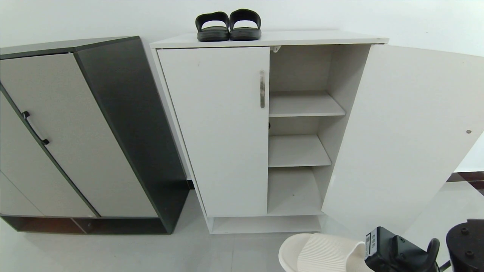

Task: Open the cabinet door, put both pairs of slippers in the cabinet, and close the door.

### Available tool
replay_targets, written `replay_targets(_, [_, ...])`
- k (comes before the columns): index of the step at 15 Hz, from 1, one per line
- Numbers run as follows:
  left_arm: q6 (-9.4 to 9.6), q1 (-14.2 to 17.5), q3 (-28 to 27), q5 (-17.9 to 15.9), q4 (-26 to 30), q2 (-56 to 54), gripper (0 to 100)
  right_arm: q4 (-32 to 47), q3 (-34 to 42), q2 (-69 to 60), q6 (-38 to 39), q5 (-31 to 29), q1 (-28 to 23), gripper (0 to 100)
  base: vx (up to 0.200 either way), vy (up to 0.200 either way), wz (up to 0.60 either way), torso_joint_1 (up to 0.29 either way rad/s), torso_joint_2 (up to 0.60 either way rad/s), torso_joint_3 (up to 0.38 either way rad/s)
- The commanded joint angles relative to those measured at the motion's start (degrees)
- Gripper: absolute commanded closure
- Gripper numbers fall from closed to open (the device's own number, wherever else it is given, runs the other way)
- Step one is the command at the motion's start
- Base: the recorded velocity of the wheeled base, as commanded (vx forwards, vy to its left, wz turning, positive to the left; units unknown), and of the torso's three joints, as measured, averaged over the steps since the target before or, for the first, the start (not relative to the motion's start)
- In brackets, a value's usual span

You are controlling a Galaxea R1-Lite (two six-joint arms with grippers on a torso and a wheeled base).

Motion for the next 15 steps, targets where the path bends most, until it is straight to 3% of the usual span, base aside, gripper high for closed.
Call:
replay_targets(1, [-0.07, -1.1, 0.0, 1.6, 0.0, -3.6, 100, 0.0, 0.0, 0.9, 0.0, 0.0, -0.1, 100, 0.0, 0.0, 0.0, 0.0, 0.0, 0.0])
replay_targets(2, [-0.68, -1.1, 0.0, 5.3, 0.0, -3.5, 100, 0.0, -0.2, 1.5, 0.1, 0.0, -0.3, 100, 0.0, 0.0, 0.0, 0.0, 0.0, 0.0])
replay_targets(4, [-0.86, -1.1, 0.0, 5.4, 0.0, -3.5, 100, -2.1, -2.1, 3.4, 0.6, -1.3, -1.5, 100, 0.0, 0.0, 0.0, 0.0, 0.0, 0.0])
replay_targets(5, [-1.56, -1.1, 0.0, 5.4, 0.0, -3.5, 100, -3.2, -4.2, 5.7, 1.4, -4.1, -2.0, 100, 0.0, 0.0, 0.0, 0.0, 0.0, 0.0])
replay_targets(7, [-4.73, -1.1, 0.0, 5.4, 0.0, -3.5, 100, -4.5, -9.8, 12.1, 6.9, -13.6, -1.6, 100, 0.0, 0.0, 0.0, 0.0, 0.0, 0.0])
replay_targets(10, [-4.9, -1.1, 0.0, 5.4, 0.0, -3.5, 100, -5.3, -22.1, 24.3, 17.1, -27.3, -2.4, 100, 0.0, 0.0, 0.0, 0.0, 0.0, 0.0])
replay_targets(13, [-4.73, -1.1, 0.0, 5.4, 0.0, -3.5, 100, -5.1, -29.6, 31.9, 18.6, -37.3, -5.2, 100, 0.0, 0.0, 0.0, 0.0, 0.0, 0.0])
replay_targets(15, [-4.64, -1.1, 0.0, 5.3, 0.0, -3.5, 100, -5.1, -31.3, 33.8, 18.6, -41.4, -5.3, 100, 0.0, -0.2, 0.0, 0.0, 0.0, 0.005])
